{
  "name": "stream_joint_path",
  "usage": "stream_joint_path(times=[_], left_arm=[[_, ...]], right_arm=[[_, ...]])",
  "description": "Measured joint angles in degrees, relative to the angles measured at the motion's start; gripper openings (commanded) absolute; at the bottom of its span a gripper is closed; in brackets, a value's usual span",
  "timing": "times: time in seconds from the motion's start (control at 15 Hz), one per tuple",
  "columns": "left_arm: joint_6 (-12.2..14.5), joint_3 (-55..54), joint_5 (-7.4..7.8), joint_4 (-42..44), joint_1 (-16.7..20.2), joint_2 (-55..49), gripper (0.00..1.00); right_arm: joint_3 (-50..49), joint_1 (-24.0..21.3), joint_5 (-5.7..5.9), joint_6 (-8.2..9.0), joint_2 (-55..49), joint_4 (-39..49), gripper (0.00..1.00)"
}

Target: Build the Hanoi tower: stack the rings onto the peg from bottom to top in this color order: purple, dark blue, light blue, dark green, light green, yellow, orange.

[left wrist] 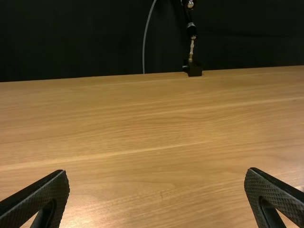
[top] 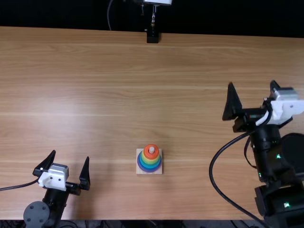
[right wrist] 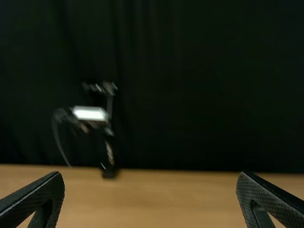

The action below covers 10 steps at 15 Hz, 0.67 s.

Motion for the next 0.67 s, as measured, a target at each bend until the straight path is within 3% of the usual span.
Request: stream_joint_path(times=[0.27,0.67], left_arm=[[0.0,0.0,0.00,0.0,0.0,0.0,1.00],[0.0,0.0,0.00,0.0,0.0,0.0,1.00]], right_arm=[[-16.7,-6.8,-1.46,0.07,-15.8,-1.0,1.00],[-40.2,-7.8,-7.43,0.04,-46.9,-0.8,1.00]])
